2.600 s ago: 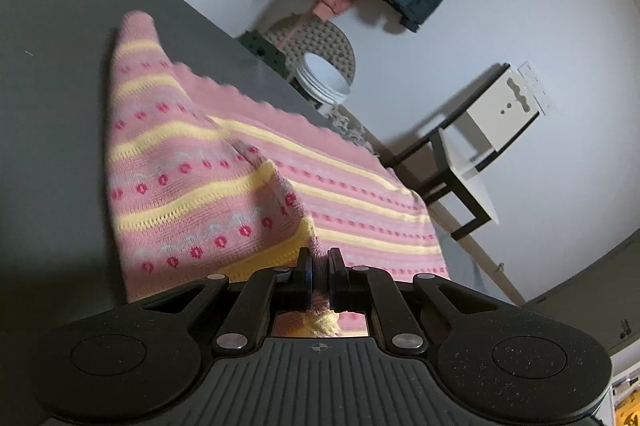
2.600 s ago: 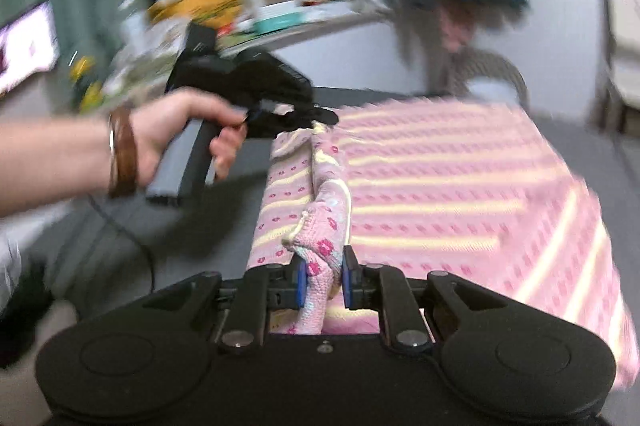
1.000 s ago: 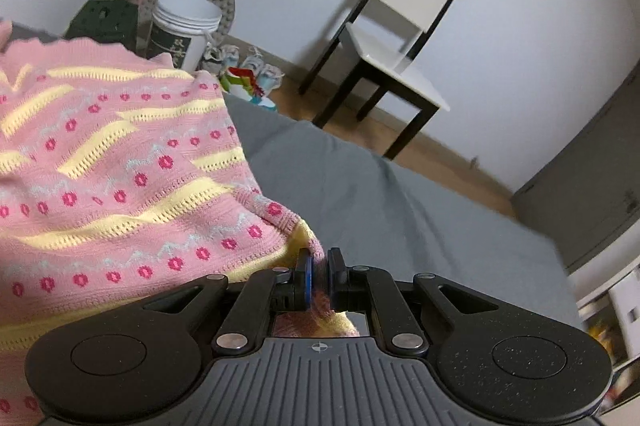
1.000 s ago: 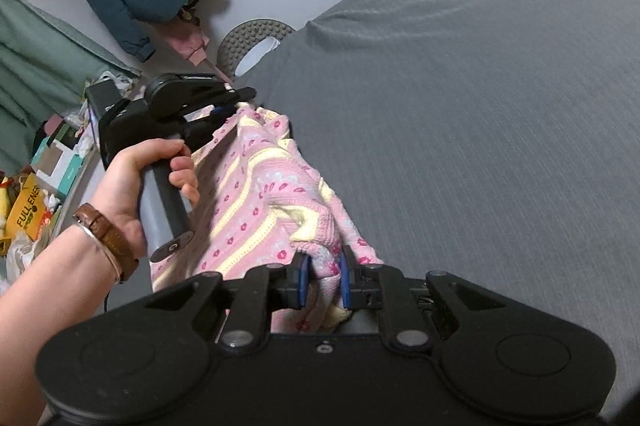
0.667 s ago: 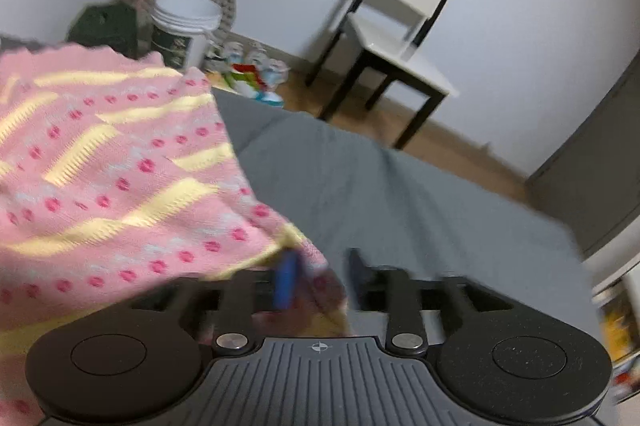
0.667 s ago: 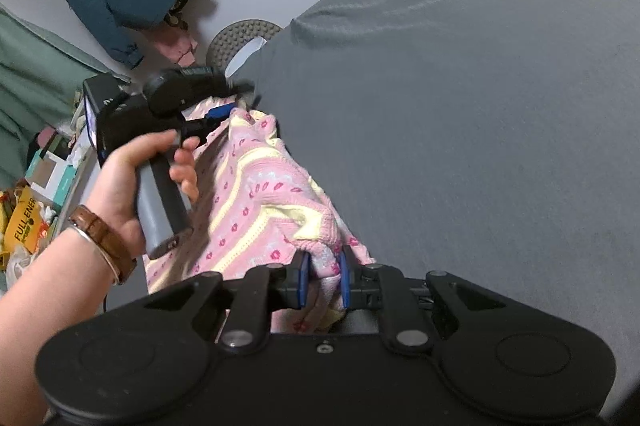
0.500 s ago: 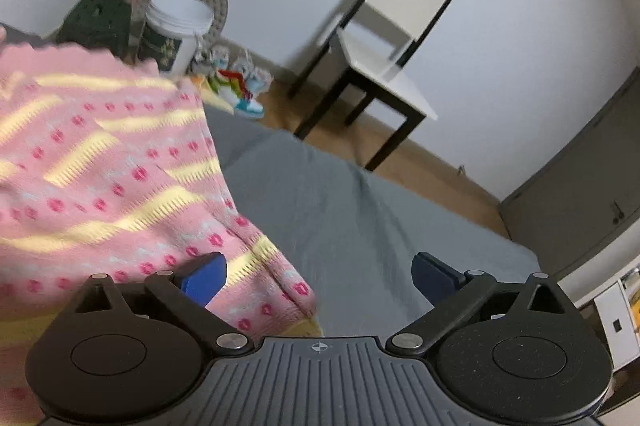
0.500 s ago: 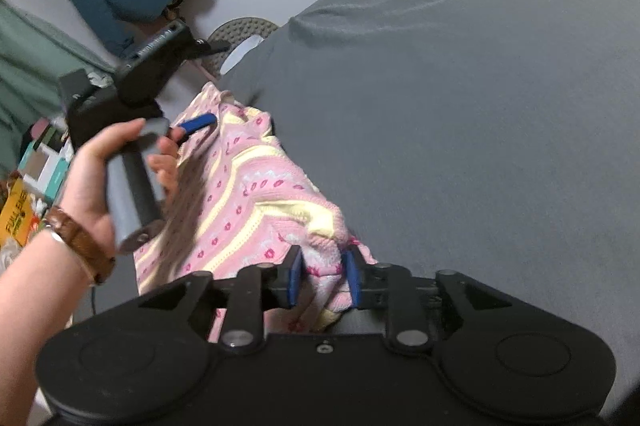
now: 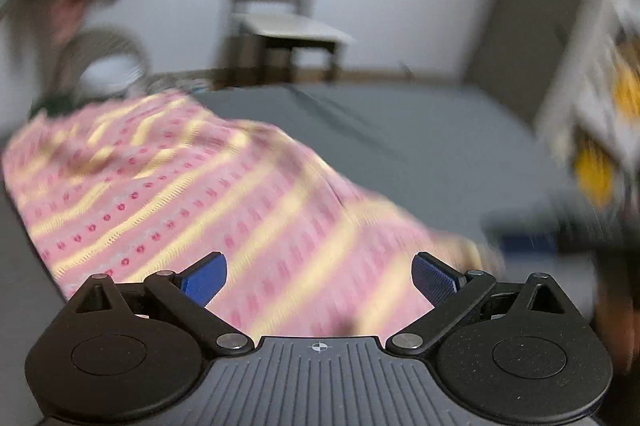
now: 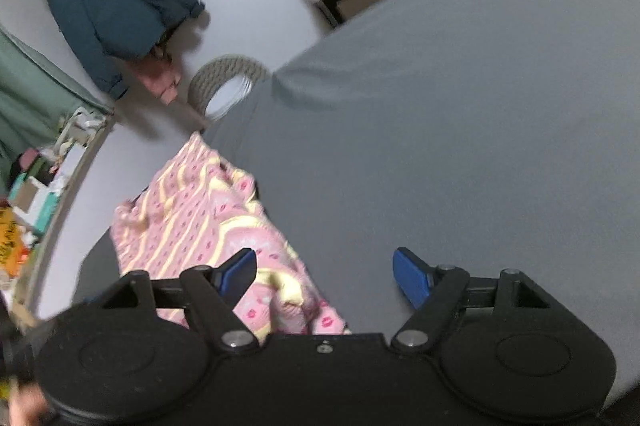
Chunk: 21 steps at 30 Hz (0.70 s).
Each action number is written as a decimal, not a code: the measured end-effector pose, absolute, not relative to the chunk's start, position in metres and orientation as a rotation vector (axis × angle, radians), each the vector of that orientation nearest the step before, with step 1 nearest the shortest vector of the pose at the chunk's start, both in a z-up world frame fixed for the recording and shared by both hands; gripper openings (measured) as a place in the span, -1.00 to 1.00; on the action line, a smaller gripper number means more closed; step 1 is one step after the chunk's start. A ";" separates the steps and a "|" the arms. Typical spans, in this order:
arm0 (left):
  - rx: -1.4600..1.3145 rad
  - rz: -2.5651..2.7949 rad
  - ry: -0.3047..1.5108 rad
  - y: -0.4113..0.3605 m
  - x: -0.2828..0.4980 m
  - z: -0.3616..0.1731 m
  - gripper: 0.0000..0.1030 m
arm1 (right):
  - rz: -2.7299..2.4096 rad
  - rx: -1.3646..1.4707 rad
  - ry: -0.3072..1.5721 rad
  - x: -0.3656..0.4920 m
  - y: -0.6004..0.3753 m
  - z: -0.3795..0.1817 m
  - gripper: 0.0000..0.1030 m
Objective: Fold clothes
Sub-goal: 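Open the left tool while the right tool holds, then open the right tool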
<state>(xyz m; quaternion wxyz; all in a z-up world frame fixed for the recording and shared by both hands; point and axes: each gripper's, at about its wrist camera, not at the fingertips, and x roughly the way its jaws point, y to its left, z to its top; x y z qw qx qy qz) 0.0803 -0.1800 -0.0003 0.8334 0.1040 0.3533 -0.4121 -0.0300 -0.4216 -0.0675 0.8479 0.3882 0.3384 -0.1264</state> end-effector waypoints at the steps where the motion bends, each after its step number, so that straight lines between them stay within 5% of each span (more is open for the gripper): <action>1: 0.299 -0.919 0.730 -0.182 0.062 0.001 0.93 | -0.253 0.836 0.723 -0.028 -0.423 -0.069 0.44; 10: 0.951 -1.016 0.420 -0.245 -0.060 -0.029 0.91 | -0.161 0.792 0.750 -0.017 -0.406 -0.068 -0.10; 12: 0.987 -0.994 0.404 -0.254 -0.066 -0.036 0.55 | -0.156 0.803 0.767 -0.015 -0.406 -0.071 -0.31; 14: 0.943 -0.967 0.459 -0.261 -0.061 -0.035 -0.08 | -0.164 0.829 0.781 -0.016 -0.409 -0.075 -0.46; 16: 0.896 -0.950 0.517 -0.265 -0.052 -0.036 -0.22 | -0.176 0.861 0.793 -0.018 -0.413 -0.080 -0.69; 21: 0.859 -0.961 0.627 -0.267 -0.038 -0.049 -0.65 | -0.202 0.904 0.786 -0.023 -0.418 -0.084 -0.77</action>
